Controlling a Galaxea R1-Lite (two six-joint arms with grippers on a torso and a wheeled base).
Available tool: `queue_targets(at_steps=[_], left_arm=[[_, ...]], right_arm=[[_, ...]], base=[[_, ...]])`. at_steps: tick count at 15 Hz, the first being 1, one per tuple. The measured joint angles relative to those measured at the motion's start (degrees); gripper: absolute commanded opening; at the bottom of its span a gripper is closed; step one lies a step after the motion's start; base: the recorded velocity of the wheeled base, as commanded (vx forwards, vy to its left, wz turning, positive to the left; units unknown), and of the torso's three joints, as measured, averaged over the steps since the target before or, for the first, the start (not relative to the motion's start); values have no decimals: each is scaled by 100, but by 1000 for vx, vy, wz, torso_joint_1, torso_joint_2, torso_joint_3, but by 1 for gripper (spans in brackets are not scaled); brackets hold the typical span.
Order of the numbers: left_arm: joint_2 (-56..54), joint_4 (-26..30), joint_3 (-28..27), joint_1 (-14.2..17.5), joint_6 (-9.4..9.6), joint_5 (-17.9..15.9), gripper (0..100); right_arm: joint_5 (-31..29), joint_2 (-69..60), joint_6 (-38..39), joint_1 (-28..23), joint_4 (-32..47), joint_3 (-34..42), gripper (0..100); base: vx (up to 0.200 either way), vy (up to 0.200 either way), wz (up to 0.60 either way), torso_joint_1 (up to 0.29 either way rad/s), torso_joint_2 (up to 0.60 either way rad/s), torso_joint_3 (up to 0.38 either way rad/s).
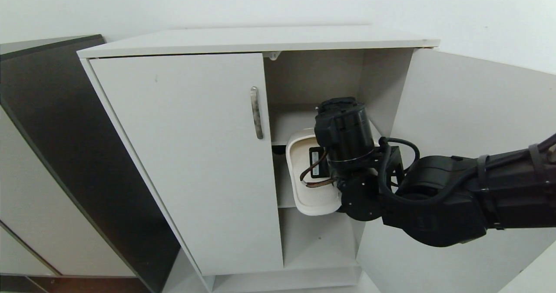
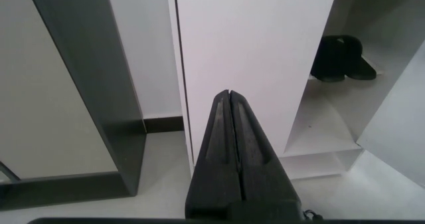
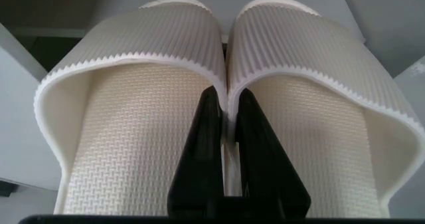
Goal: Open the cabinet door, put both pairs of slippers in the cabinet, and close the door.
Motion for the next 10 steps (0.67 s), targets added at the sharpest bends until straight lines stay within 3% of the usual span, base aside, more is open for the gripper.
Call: queue_targets(at_steps=[9, 10], left_arm=[[0, -4, 0, 0, 13, -11, 0], [0, 5, 0, 0, 11, -5, 0]], right_arm=[[29, 212, -35, -276, -21, -347, 0], [46, 247, -44, -290, -21, -395, 0]], base=[[200, 0, 0, 1, 4, 4], [0, 0, 0, 0, 0, 0]])
